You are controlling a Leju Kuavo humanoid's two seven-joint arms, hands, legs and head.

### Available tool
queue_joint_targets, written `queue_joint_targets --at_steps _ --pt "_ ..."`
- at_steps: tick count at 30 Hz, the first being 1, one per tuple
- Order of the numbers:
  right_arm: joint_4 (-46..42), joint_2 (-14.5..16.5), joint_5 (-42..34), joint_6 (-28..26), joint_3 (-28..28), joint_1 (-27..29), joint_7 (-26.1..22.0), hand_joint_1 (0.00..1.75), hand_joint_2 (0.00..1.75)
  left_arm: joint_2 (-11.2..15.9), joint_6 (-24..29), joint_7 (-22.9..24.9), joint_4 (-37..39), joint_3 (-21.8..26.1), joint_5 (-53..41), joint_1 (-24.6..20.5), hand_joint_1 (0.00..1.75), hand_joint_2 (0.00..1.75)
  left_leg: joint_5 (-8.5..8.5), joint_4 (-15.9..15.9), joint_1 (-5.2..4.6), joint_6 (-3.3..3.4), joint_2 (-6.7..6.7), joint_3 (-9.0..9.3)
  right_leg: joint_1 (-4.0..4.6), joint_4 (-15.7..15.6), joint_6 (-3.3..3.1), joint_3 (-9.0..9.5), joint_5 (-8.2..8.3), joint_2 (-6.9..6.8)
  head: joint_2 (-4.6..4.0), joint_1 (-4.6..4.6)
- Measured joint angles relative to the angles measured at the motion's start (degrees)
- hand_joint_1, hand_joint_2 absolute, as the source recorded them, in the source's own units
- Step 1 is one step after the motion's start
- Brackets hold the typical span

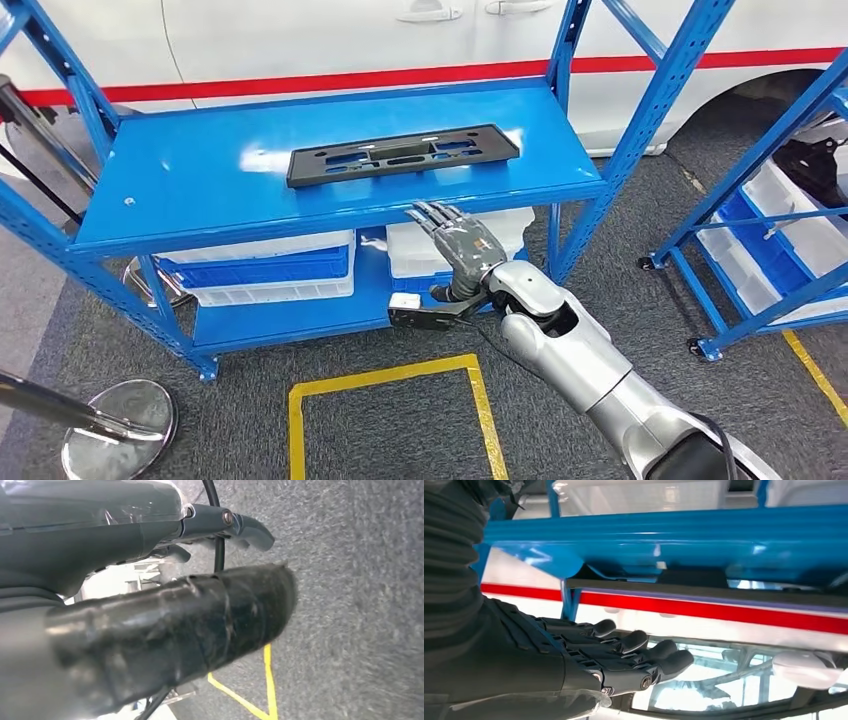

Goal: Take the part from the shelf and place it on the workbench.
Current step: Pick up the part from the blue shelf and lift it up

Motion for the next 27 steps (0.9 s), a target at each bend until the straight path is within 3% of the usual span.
queue_joint_targets --at_steps 2,4,7,8,9,10,12,14,16,19,21,23,24,25,27 --pt "-0.65 0.52 -0.30 -1.42 -1.49 0.85 0.16 0.00 1.75 0.01 0.85 0.59 -0.01 -0.46 1.37 0.18 0.00 0.00 0.07 -0.22 0.00 0.85 -0.02 0.01 -0.15 -0.02 0.51 0.05 -0.16 0.01 0.00 0.03" --pt "-1.75 1.12 -0.45 -2.67 -3.65 1.76 0.37 0.00 1.75 0.01 1.61 1.52 -0.04 -1.39 3.21 0.51 0.00 0.00 0.13 -0.61 0.15 1.62 0.05 0.30 -0.32 2.17 0.98 -0.82 -1.67 -0.07 0.00 0.04" --pt "-2.85 1.76 -0.44 -3.41 -6.39 2.84 0.88 0.00 1.75 0.01 2.12 2.63 -0.18 -3.15 5.07 1.03 0.00 0.00 -0.11 -0.73 0.06 2.35 0.18 0.60 -0.41 12.54 1.33 -6.12 -6.15 -0.15 0.00 0.05" --pt "-2.94 1.81 -0.42 -3.44 -7.03 3.27 0.93 0.00 1.75 0.01 2.12 2.82 -0.26 -3.62 5.29 1.17 0.00 0.00 -0.23 -0.73 -0.01 2.47 0.15 0.74 -0.42 15.19 1.35 -7.69 -6.63 -0.16 0.00 0.05" --pt "-2.97 1.84 -0.38 -3.44 -7.57 3.68 0.88 0.00 1.75 0.01 2.04 2.94 -0.37 -4.02 5.38 1.34 0.00 0.00 -0.37 -0.72 -0.07 2.52 0.11 0.95 -0.41 15.88 1.28 -8.38 -5.97 -0.16 0.00 0.05" --pt "-2.98 1.88 -0.30 -3.44 -8.09 3.97 0.78 0.00 1.75 0.01 1.89 3.04 -0.52 -4.40 5.40 1.51 0.00 0.00 -0.55 -0.72 -0.12 2.53 0.07 1.24 -0.39 14.42 1.11 -8.02 -4.31 -0.16 0.00 0.05" --pt "-2.97 1.98 0.00 -3.44 -9.05 4.16 0.45 0.00 1.75 0.01 1.44 3.13 -0.86 -4.93 5.34 1.81 0.00 0.00 -0.99 -0.75 -0.20 2.34 0.04 1.93 -0.20 7.25 0.44 -4.99 0.02 -0.20 0.00 0.05" --pt "-2.90 2.10 0.32 -3.43 -9.92 4.13 0.00 0.00 1.75 -0.01 1.10 3.05 -1.11 -5.18 5.16 1.93 0.00 0.00 -1.30 -0.66 -0.35 1.92 0.03 2.16 0.26 1.69 -0.18 -2.57 1.98 -0.25 0.00 0.07" --pt "-2.80 2.29 0.54 -3.42 -10.57 4.11 -0.21 0.00 1.75 -0.01 0.97 2.86 -1.28 -5.31 4.92 1.95 0.00 0.00 -1.40 -0.74 -0.39 1.36 0.06 2.07 0.61 0.48 -0.45 -2.21 1.72 -0.19 0.00 0.11" --pt "-2.76 2.65 0.62 -3.42 -11.29 4.02 -0.24 0.00 1.75 0.01 0.90 2.72 -1.63 -5.35 4.75 1.97 0.00 0.00 -2.46 0.28 -0.43 0.47 0.17 1.88 0.03 -0.62 -1.04 -1.43 1.83 -0.11 0.00 0.10" --pt "-2.73 2.92 0.62 -3.40 -11.58 3.88 -0.25 0.00 1.75 0.01 0.90 2.57 -1.78 -5.37 4.64 1.96 0.00 0.00 -5.26 5.70 -0.38 0.03 0.17 -0.63 -0.09 -1.09 -1.51 -0.87 1.86 -0.19 0.00 0.07" --pt "-2.55 3.15 0.63 -3.35 -11.66 3.82 -0.31 0.00 1.75 0.01 0.90 2.20 -1.79 -5.38 4.14 1.86 0.00 0.00 -8.08 13.28 -0.33 -0.28 0.17 -4.86 0.02 -0.99 -1.78 -0.79 1.66 -0.21 0.00 0.05" --pt "-2.39 3.23 0.64 -3.31 -11.68 3.83 -0.37 0.00 1.75 0.01 0.89 1.93 -1.79 -5.38 3.65 1.82 0.00 0.00 -8.22 15.44 -0.33 -0.37 0.17 -6.30 0.07 -0.89 -1.83 -0.74 1.49 -0.21 0.00 0.05" --pt "-2.21 3.26 0.67 -3.27 -11.72 3.83 -0.49 0.00 1.75 0.01 0.87 1.61 -1.79 -5.34 3.04 1.77 0.00 0.00 -7.19 15.45 -0.33 -0.39 0.18 -6.69 0.09 -0.76 -1.81 -0.66 1.29 -0.19 0.00 0.05" --pt "-1.86 3.29 0.80 -3.19 -11.80 3.83 -0.85 0.00 1.75 0.01 0.78 0.84 -1.77 -5.06 1.57 1.60 0.00 0.00 -2.71 9.26 -0.33 -0.13 0.19 -4.24 0.10 -0.47 -1.63 -0.26 0.76 -0.11 0.00 0.05"
